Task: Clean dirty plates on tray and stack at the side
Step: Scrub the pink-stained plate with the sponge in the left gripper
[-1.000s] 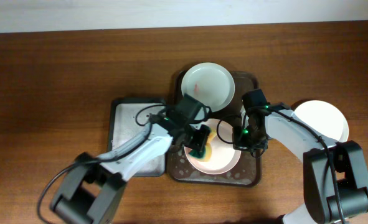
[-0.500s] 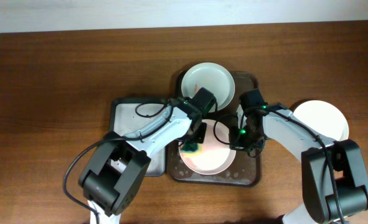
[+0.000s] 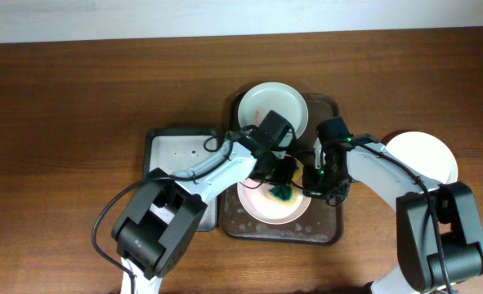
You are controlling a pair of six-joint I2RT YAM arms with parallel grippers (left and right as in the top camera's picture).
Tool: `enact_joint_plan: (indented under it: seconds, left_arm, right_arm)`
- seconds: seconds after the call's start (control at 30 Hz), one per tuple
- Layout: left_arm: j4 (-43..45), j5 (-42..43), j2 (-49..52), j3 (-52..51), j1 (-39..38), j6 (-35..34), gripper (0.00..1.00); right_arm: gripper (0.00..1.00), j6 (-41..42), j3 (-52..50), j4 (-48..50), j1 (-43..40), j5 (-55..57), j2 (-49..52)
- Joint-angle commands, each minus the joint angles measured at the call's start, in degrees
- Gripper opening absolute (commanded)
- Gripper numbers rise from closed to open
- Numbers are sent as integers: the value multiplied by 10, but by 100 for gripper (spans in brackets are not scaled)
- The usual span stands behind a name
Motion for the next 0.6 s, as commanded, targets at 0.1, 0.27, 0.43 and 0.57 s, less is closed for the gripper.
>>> enact_joint_plan:
  seconds: [0.1,0.27,0.43,0.57]
  left_arm:
    - [-101,-12,8,-7,-9,10,0]
    - [-201,-197,8,-7,31,10,0]
    - [-221,-394,7,-1,66,7,0]
    - [-223,-367,-15,2,63,-8,0]
  right_arm:
    - [4,-12,-13,-1,2,54,17]
    - [4,-12,-13,-1,2,54,17]
    - [4,-12,-13,-1,2,54,17]
    - [4,-12,-13,-3,2,54,17]
